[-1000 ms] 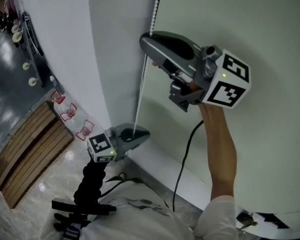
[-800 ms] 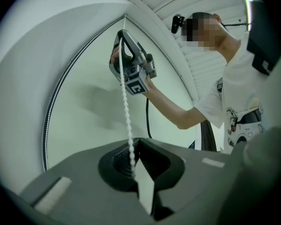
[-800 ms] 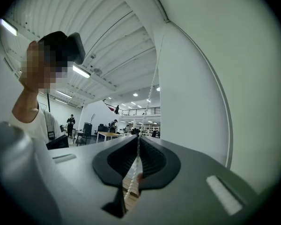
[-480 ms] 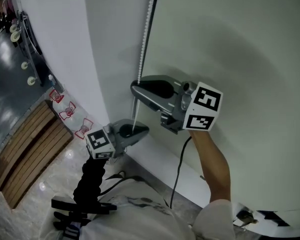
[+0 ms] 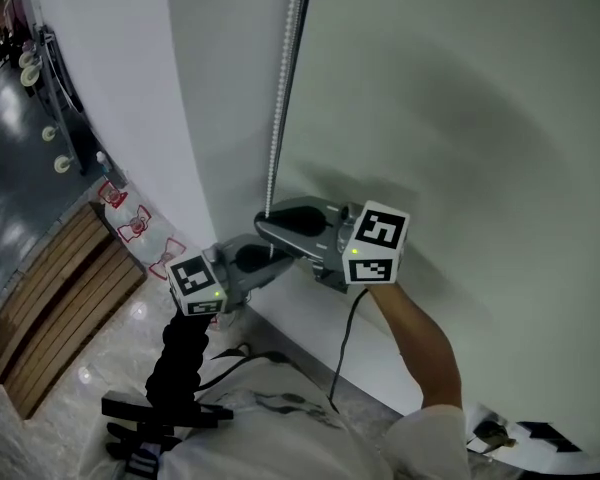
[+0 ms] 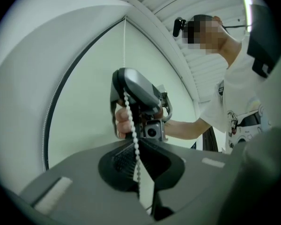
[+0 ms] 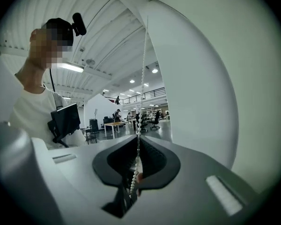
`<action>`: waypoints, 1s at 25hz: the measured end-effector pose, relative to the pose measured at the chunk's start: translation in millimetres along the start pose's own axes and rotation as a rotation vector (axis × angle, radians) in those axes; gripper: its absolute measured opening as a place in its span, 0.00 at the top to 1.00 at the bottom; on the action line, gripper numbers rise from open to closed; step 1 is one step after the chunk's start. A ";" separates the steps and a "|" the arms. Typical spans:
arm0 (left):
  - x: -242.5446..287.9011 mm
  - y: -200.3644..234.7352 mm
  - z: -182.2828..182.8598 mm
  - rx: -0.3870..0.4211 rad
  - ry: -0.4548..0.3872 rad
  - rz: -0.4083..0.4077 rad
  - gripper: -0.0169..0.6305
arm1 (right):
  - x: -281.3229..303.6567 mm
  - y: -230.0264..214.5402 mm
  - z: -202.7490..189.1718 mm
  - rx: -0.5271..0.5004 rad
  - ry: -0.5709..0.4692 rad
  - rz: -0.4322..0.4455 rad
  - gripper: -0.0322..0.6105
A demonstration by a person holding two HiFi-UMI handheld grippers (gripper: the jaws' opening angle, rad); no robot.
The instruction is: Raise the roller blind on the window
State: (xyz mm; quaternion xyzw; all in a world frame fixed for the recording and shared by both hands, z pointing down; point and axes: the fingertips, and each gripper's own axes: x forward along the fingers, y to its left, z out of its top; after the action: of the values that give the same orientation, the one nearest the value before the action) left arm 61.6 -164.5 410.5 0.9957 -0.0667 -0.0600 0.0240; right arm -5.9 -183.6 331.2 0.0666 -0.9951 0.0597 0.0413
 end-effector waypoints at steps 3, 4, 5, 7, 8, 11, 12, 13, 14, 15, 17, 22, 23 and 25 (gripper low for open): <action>0.5 -1.1 -9.7 0.008 0.048 -0.005 0.98 | 5.6 1.9 -23.5 0.011 0.051 0.003 0.93; 0.6 -1.4 -12.2 0.006 0.057 -0.007 0.98 | 5.8 1.6 -26.3 0.016 0.057 0.006 0.93; 0.5 -1.9 -12.7 0.001 0.055 -0.011 0.98 | 5.0 1.2 -26.3 0.022 0.055 0.009 0.93; 0.5 -3.4 -10.1 -0.004 0.037 -0.020 0.98 | 1.8 0.2 -21.2 0.028 0.024 0.011 0.93; 0.9 -4.1 -8.1 -0.002 0.031 -0.022 0.98 | -0.3 -0.9 -18.6 0.021 0.005 0.004 0.92; 2.5 -6.2 -4.8 0.008 0.030 -0.025 0.98 | -5.1 -4.9 -17.0 -0.020 -0.012 -0.038 0.80; 2.4 -6.8 -4.3 0.009 0.029 -0.025 0.98 | -5.6 -4.5 -14.9 -0.019 -0.017 -0.035 0.69; 1.8 -7.1 -3.8 0.009 0.028 -0.023 0.98 | -6.0 -3.7 -10.0 -0.016 -0.027 -0.026 0.68; 1.0 -7.4 -3.5 0.008 0.027 -0.021 0.98 | -6.4 -3.0 -2.3 -0.017 -0.042 -0.017 0.68; 0.3 -7.8 -3.5 0.006 0.026 -0.021 0.98 | -6.9 -2.9 7.5 -0.024 -0.058 -0.012 0.68; -0.2 -8.5 -4.8 0.004 0.024 -0.023 0.98 | -8.9 -3.9 31.7 -0.049 -0.093 -0.005 0.68; -3.0 -8.1 -9.9 0.000 0.027 -0.022 0.98 | -15.5 -11.8 103.6 -0.152 -0.176 -0.020 0.68; -3.3 -8.3 -10.6 0.001 0.027 -0.022 0.98 | -17.5 -13.5 118.2 -0.175 -0.190 -0.027 0.68; -3.7 -7.7 -10.1 0.005 0.024 -0.024 0.98 | -20.2 -17.5 148.6 -0.211 -0.220 -0.035 0.68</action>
State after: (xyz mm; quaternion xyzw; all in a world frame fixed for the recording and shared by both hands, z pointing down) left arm 60.2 -156.0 420.5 0.9971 -0.0547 -0.0482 0.0217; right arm 5.4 -216.7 184.4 0.0852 -0.9931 -0.0535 -0.0600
